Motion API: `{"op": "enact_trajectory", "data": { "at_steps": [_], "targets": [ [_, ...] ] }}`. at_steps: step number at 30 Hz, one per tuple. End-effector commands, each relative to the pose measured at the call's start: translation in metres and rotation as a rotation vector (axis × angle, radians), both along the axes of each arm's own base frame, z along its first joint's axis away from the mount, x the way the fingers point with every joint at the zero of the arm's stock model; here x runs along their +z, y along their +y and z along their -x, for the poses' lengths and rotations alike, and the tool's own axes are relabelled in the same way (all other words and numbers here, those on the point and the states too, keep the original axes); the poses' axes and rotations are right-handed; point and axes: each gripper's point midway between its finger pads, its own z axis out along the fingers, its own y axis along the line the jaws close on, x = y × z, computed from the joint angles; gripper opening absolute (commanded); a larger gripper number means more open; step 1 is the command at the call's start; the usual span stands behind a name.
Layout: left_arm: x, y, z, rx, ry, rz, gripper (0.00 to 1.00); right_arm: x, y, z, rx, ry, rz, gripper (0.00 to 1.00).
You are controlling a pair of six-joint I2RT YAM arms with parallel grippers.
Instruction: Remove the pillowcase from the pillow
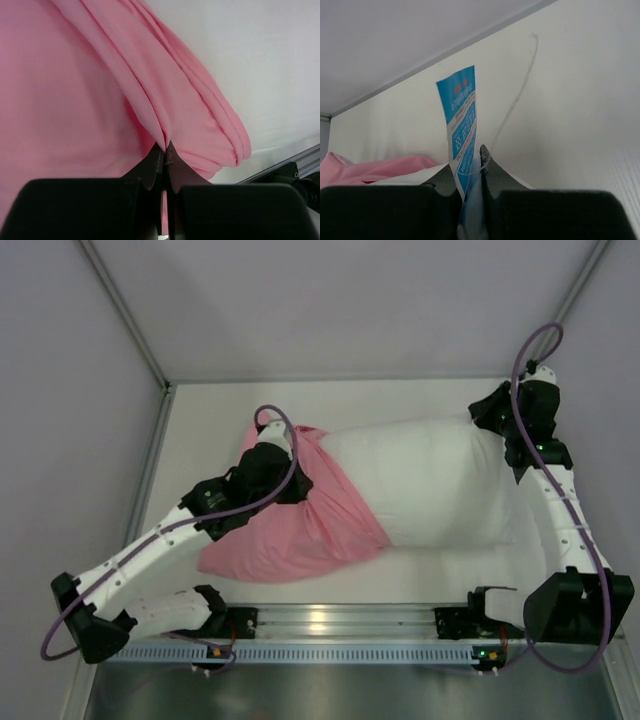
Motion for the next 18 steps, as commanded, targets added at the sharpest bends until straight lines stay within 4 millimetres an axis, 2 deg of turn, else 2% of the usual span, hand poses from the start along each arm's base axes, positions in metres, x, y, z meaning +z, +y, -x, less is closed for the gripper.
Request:
{"op": "enact_trajectory", "data": {
  "at_steps": [1,3,4,5,8,14,18],
  "targets": [
    [0.021,0.067,0.018,0.184,-0.062,-0.047,0.0,0.026,-0.018,-0.005,-0.111,-0.094,0.019,0.0],
    [0.025,0.098,0.024,0.273,-0.083,-0.088,0.0,0.021,-0.029,-0.009,-0.163,-0.078,0.016,0.0],
    [0.034,0.111,0.032,0.306,-0.101,-0.06,0.0,0.021,-0.031,-0.01,-0.169,-0.075,0.013,0.0],
    [0.03,0.125,0.04,0.325,-0.085,-0.09,0.0,0.022,-0.033,-0.012,-0.177,-0.075,0.01,0.0],
    [0.038,0.153,0.06,0.37,-0.093,-0.068,0.0,0.018,-0.038,-0.017,-0.199,-0.058,0.014,0.0],
    [0.053,0.192,0.087,0.44,-0.113,-0.006,0.0,0.015,-0.053,-0.027,-0.251,-0.034,0.028,0.0],
    [0.064,0.221,0.106,0.498,-0.138,0.051,0.0,0.012,-0.07,-0.031,-0.3,-0.017,0.029,0.0]
  ]
}}
